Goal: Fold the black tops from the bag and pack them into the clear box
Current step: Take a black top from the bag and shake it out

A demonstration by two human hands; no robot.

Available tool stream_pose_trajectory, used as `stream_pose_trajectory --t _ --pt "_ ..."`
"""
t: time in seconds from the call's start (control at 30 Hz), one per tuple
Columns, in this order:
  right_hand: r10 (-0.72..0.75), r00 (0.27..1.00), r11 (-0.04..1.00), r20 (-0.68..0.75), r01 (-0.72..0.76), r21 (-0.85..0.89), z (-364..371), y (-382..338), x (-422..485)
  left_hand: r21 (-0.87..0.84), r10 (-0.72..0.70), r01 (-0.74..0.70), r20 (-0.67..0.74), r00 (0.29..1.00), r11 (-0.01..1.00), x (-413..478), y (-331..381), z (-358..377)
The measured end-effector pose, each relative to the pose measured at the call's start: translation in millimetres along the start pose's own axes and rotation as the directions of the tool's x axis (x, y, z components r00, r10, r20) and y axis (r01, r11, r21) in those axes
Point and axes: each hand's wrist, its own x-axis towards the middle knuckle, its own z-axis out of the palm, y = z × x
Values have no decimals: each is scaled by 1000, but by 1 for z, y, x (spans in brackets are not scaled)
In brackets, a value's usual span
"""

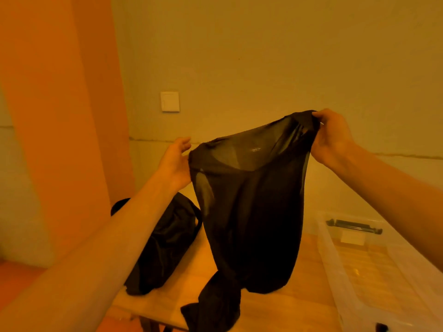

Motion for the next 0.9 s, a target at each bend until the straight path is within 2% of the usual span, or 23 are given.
stream_pose_trajectory --t 0.1,0.23,0.3,0.4,0.47,0.57,0.67,0.77,0.9 --pt "-9 999 1000 31 9 -14 1 -4 -1 86 84 -79 -49 995 993 13 9 -10" --pt "11 999 1000 33 -10 -9 2 -10 2 -24 37 -37 10 999 999 13 23 -4" --pt "34 999 999 33 -34 3 4 -13 4 41 -30 31 -15 999 999 12 29 5" --pt "26 1000 998 -7 -26 -54 6 -16 6 149 -229 236 -62 971 960 5 33 18" --pt "-18 998 988 -61 9 -152 6 -18 9 176 -241 245 -46 969 953 3 37 24" --pt "-93 992 968 -91 68 -243 5 -24 14 161 -142 133 45 989 978 1 49 32" --pt "-113 990 960 -85 87 -266 6 -38 17 56 49 -54 86 995 997 7 70 37" --pt "-123 992 944 -21 110 -312 15 -62 22 78 238 -253 160 958 964 9 101 51" --pt "-206 977 897 50 210 -389 43 -106 34 124 431 -461 211 877 879 16 152 79"
